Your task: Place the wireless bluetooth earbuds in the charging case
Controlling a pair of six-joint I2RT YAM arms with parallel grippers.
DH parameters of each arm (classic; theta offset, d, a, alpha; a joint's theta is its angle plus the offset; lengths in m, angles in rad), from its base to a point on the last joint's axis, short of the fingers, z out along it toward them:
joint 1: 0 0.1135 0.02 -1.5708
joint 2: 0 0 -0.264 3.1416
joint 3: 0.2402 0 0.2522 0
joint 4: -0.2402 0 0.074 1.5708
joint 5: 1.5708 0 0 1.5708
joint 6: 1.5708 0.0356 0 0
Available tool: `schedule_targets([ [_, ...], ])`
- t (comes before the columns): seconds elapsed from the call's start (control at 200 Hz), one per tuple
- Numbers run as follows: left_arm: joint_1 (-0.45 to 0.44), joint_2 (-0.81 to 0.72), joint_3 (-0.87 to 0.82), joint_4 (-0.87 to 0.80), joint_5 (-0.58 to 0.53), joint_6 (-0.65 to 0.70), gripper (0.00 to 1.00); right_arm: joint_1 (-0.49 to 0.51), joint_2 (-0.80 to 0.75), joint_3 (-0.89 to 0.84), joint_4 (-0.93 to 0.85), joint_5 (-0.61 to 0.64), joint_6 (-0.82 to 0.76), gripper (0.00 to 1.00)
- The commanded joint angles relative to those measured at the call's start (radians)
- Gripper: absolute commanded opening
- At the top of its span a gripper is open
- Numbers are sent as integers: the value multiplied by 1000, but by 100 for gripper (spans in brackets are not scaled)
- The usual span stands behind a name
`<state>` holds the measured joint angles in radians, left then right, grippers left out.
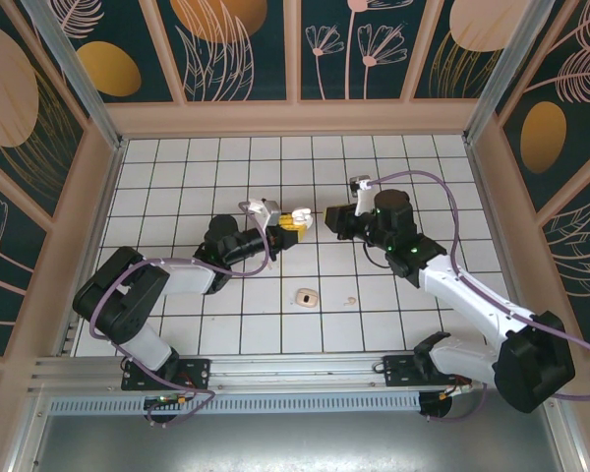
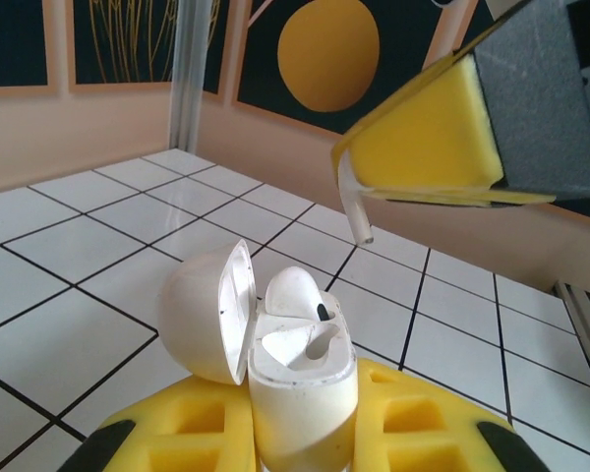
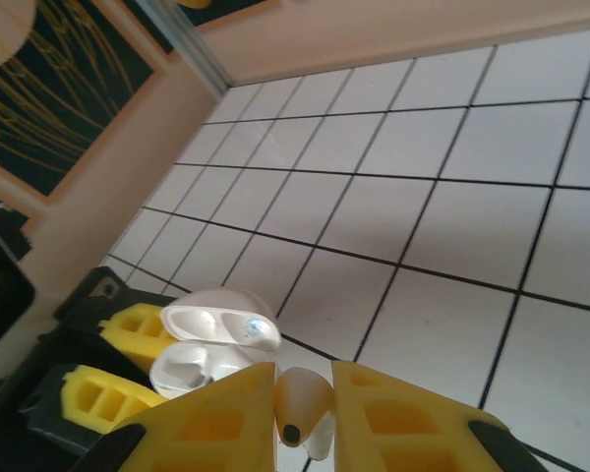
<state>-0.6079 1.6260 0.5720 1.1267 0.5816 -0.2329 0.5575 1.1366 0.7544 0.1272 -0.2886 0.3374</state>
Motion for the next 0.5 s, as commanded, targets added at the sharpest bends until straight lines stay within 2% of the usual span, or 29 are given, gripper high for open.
schedule_targets([
  [0.0,-3,0,-9,92,47,15,10,-4,-23,-10,101,-89,-36,19],
  [0.24,-3,3,-5,117,58,21,10,-2,-28,-30,211,-183,-33,19],
  [0.495,-5,0,0,117,53,17,10,28,-5,-12,245,-194,-40,20],
])
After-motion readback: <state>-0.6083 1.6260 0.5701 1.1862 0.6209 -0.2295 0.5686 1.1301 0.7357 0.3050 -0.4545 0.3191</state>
